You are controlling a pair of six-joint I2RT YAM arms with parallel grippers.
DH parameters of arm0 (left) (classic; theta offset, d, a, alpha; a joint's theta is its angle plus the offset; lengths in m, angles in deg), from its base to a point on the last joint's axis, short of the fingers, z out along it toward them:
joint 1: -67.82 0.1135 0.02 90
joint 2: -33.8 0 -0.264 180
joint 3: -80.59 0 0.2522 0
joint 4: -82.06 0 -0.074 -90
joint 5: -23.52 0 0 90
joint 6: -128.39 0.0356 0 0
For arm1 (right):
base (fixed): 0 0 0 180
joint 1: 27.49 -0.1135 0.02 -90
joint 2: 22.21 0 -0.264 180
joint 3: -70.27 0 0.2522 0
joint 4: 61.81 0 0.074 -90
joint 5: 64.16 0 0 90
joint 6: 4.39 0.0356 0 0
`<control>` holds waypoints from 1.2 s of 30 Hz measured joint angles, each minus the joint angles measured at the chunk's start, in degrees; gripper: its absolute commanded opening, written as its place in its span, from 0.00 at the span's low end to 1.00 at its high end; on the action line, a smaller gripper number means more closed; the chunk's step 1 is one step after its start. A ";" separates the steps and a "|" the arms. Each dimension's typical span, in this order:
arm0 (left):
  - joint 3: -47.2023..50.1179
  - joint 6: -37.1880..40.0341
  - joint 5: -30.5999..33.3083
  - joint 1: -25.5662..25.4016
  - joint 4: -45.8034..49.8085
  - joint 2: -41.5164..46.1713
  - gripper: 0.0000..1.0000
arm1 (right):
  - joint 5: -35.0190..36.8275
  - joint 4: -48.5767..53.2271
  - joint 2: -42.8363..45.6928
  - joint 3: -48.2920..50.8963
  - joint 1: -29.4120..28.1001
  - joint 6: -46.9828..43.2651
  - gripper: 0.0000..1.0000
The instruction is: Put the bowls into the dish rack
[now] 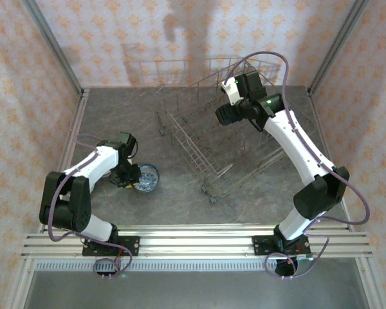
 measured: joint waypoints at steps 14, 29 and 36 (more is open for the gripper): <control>0.46 -1.36 -1.31 -0.35 -0.26 9.88 0.00 | 0.00 0.39 0.22 -0.37 0.00 0.09 0.77; -32.06 -3.02 5.84 -1.16 5.29 19.43 0.00 | 1.42 3.63 3.13 -10.38 -5.88 1.20 0.74; -40.76 -5.01 6.29 -8.50 4.37 13.73 0.00 | -1.92 2.54 6.29 -12.85 -11.50 2.62 0.72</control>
